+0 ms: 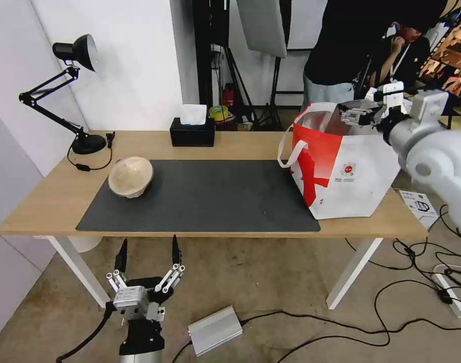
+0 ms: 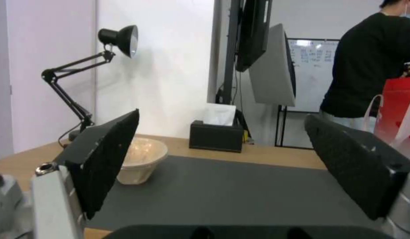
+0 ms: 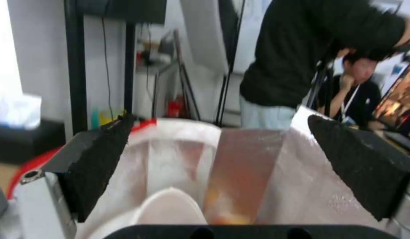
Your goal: Pick up the trash from the table and place it into the takeout bag.
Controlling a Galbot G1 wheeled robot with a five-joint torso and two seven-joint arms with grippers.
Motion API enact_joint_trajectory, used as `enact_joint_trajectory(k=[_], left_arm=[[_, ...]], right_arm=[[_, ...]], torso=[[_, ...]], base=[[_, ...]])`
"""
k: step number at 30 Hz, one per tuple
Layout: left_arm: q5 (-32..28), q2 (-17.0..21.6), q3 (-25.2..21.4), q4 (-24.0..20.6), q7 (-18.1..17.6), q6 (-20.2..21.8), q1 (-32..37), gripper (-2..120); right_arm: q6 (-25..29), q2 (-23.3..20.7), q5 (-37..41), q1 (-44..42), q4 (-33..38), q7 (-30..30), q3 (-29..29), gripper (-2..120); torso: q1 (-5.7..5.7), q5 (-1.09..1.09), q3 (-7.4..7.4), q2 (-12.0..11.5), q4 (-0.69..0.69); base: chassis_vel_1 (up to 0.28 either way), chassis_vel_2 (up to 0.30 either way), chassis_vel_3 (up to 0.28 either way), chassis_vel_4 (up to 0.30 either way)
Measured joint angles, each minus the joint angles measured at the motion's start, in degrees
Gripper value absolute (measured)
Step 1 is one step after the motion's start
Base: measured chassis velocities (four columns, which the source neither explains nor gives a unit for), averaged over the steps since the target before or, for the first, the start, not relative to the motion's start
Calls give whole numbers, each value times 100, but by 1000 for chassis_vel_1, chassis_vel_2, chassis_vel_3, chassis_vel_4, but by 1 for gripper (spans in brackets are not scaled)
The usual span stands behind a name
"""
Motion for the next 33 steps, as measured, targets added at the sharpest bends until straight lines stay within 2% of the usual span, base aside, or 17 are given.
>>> enact_joint_trajectory(k=[3,4,6,8,10,12,14,20,24,33], left_arm=[[12,0,1,-11,3,-13,17,100],[12,0,1,-11,3,-13,17,100],[26,0,8,-11,3,-22,24,100],[28,1,10,-11,4,-23,25,100],[50,-1,21,-11,4,-35,30,100],[55,-1,25,-11,4,-38,33,100],[69,-2,32,-11,4,-52,42,100],[78,-3,28,-11,4,-69,48,100],[64,-5,-3,-14,4,-75,34,100],[-31,-4,-101,-21,3,-75,-31,100]], right_arm=[[471,15,-184,-594,345,278,361,100],[471,15,-184,-594,345,278,361,100],[888,46,-361,-1146,639,478,626,100],[950,53,-384,-1232,682,502,665,100],[1350,122,-602,-1758,921,615,908,100],[1489,153,-705,-1921,986,641,985,100],[1923,278,-1013,-2409,1176,693,1201,100],[2637,633,-1614,-3099,1497,779,1453,100],[2808,813,-1904,-3288,1700,937,1453,100],[2813,1026,-2282,-3815,2170,1065,1425,100]], torso=[[0,0,0,0,-1],[0,0,0,0,-1],[0,0,0,0,-1],[0,-1,0,0,0],[0,0,0,0,-1],[0,0,0,0,-1],[0,0,0,0,0],[0,-1,0,0,-1],[0,-1,0,1,0],[0,-1,0,1,-1]], base=[[0,0,0,0],[0,0,0,0],[0,0,0,0],[0,0,0,0],[0,0,0,0],[0,0,0,0],[0,0,0,0],[0,0,0,0],[0,0,0,0],[0,0,0,0]])
